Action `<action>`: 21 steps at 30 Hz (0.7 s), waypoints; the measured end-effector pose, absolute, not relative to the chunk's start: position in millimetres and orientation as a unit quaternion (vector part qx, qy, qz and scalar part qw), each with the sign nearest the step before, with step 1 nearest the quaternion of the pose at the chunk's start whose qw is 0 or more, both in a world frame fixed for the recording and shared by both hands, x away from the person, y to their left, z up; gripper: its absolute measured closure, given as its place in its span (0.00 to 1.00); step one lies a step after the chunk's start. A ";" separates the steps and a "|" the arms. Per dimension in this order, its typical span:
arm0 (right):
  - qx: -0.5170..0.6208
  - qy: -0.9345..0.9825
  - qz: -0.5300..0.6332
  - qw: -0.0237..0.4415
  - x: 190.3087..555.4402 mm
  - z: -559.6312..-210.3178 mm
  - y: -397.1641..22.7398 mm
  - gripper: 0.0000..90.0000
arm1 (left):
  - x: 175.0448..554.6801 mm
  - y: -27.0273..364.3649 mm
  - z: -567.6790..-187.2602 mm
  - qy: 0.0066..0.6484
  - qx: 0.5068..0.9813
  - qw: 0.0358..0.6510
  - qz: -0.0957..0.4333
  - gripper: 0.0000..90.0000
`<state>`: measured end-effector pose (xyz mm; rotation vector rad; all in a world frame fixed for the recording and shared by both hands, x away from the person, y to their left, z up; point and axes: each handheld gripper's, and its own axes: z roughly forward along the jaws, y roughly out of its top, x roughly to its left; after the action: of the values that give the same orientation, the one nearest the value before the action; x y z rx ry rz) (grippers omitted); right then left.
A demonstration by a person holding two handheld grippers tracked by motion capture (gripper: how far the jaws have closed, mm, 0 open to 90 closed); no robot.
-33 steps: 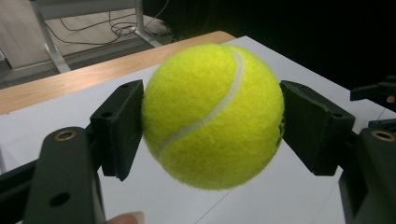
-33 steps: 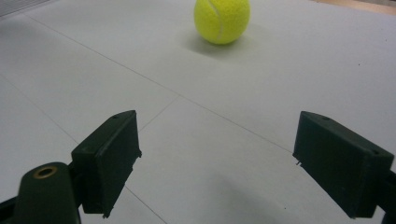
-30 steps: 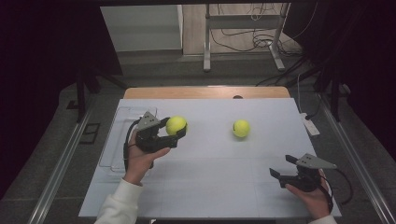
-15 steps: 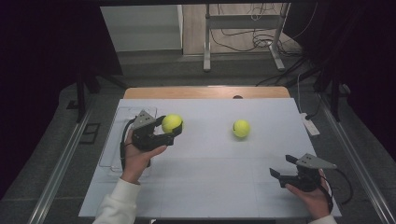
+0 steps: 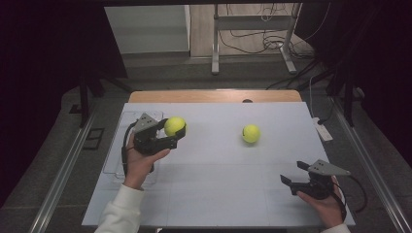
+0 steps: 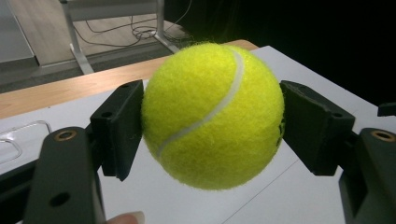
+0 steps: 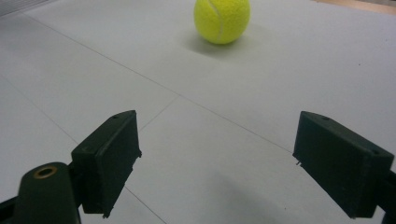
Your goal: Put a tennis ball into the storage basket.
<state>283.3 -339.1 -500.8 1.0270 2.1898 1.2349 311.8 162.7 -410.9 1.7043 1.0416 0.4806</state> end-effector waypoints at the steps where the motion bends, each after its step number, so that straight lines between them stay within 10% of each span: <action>1: 0.370 0.788 0.444 0.211 283.3 -500.8 -339.2 0.16 | 312.2 163.1 -411.1 0.435 0.710 0.517 0.201 0.30; 21: 0.370 0.788 0.444 0.211 283.3 -501.0 -339.0 0.16 | 320.1 178.9 -416.2 0.459 0.701 0.501 0.218 0.30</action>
<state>283.3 -339.0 -501.0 1.0295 2.1911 1.2334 320.1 178.9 -416.2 1.6945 1.1100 0.5275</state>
